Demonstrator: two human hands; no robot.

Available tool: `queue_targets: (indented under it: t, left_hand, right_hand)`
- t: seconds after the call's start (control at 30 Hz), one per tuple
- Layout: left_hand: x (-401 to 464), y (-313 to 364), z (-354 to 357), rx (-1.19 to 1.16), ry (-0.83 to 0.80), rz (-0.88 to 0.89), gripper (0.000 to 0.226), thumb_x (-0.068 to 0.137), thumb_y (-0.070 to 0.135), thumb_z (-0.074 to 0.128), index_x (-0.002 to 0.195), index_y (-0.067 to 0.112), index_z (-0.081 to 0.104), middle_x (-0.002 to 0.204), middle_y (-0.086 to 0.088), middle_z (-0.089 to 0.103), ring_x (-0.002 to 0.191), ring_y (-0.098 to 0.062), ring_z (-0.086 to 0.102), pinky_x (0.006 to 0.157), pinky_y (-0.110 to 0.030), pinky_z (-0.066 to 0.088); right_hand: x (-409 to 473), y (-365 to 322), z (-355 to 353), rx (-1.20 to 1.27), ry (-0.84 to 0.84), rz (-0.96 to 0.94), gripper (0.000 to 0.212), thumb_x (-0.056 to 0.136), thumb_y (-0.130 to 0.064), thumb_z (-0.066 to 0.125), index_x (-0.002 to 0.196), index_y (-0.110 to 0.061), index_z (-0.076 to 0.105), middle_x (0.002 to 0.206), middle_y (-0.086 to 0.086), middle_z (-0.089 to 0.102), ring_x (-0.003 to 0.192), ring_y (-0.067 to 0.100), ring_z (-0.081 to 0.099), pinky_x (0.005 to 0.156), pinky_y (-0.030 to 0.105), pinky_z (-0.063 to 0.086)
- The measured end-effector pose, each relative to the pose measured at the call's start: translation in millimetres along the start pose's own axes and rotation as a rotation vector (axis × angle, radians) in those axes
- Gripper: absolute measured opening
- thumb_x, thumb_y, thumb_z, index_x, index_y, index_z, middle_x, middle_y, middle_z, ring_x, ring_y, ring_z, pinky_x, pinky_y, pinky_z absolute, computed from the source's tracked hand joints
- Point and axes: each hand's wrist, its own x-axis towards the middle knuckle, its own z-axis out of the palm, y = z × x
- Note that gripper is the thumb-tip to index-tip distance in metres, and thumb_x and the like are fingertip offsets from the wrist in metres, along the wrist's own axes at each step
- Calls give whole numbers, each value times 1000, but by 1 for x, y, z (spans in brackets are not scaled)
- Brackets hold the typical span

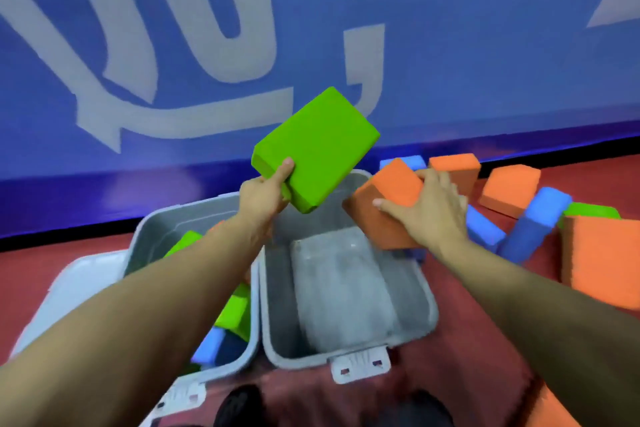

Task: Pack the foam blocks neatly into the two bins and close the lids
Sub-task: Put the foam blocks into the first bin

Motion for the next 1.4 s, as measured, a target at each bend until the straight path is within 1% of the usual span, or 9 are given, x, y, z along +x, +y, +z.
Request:
queue_targets:
  t: [0.1, 0.2, 0.37, 0.5, 0.73, 0.93, 1.07, 1.23, 1.4]
  left_hand:
    - [-5, 15, -106, -8, 174, 40, 38, 83, 38, 83, 64, 17, 58, 50, 0, 53, 50, -14, 50, 56, -28, 46]
    - [-2, 18, -206, 43, 324, 89, 32, 82, 41, 83, 73, 15, 67, 63, -1, 61, 64, -18, 56, 75, -39, 55]
    - [16, -1, -336, 305, 563, 175, 70, 55, 71, 80, 99, 17, 75, 92, 3, 77, 90, -17, 74, 87, -44, 59]
    - [26, -16, -374, 535, 645, 218, 71, 70, 54, 86, 126, 18, 62, 117, 1, 72, 107, -20, 67, 86, -34, 50]
    - [55, -71, -389, 922, 537, 364, 75, 70, 58, 81, 132, 27, 51, 125, 0, 60, 118, -24, 57, 87, -45, 52]
    - [62, -108, -385, 967, 554, 288, 71, 69, 63, 74, 128, 32, 49, 119, 6, 60, 113, -24, 59, 81, -49, 55]
    - [59, -123, -382, 1054, 565, 334, 70, 73, 59, 78, 127, 27, 46, 118, 2, 54, 112, -25, 53, 78, -47, 54]
    - [55, -150, -377, 1339, 409, 474, 80, 63, 45, 89, 121, 11, 45, 108, -11, 50, 92, -34, 50, 73, -44, 46]
    - [41, -177, -370, 1562, 160, 269, 70, 78, 54, 78, 123, 8, 48, 114, -14, 50, 101, -35, 52, 77, -45, 50]
  right_hand:
    - [-29, -73, 37, 79, -79, -107, 88, 61, -74, 77, 128, -24, 52, 127, 3, 54, 123, 27, 51, 97, 49, 39]
    - [-53, -131, 78, 161, -148, -186, 85, 64, -69, 79, 129, -23, 49, 128, -1, 53, 122, 25, 52, 100, 51, 42]
    - [-70, -208, 148, 178, -183, -235, 86, 65, -65, 81, 129, -23, 43, 129, 0, 54, 113, 30, 60, 94, 50, 49]
    - [-64, -248, 199, 167, -190, -253, 85, 65, -63, 83, 127, -22, 43, 127, 0, 55, 112, 29, 61, 86, 47, 51]
    - [-64, -266, 273, -18, -108, -429, 87, 60, -56, 89, 125, -21, 44, 124, 2, 55, 117, 28, 54, 93, 46, 44]
    - [-93, -238, 326, -333, -148, -649, 94, 49, -62, 88, 122, -17, 51, 117, 7, 53, 107, 30, 51, 90, 42, 40]
    - [-116, -214, 346, -365, -271, -779, 68, 64, -58, 84, 118, -25, 58, 127, 4, 54, 114, 27, 50, 95, 39, 36]
    - [-120, -212, 340, -335, -446, -741, 61, 88, -55, 64, 140, -27, 49, 153, 2, 38, 139, 24, 32, 115, 39, 24]
    - [-115, -202, 313, -311, -540, -716, 62, 94, -52, 57, 147, -24, 41, 160, 0, 28, 146, 22, 25, 119, 37, 19]
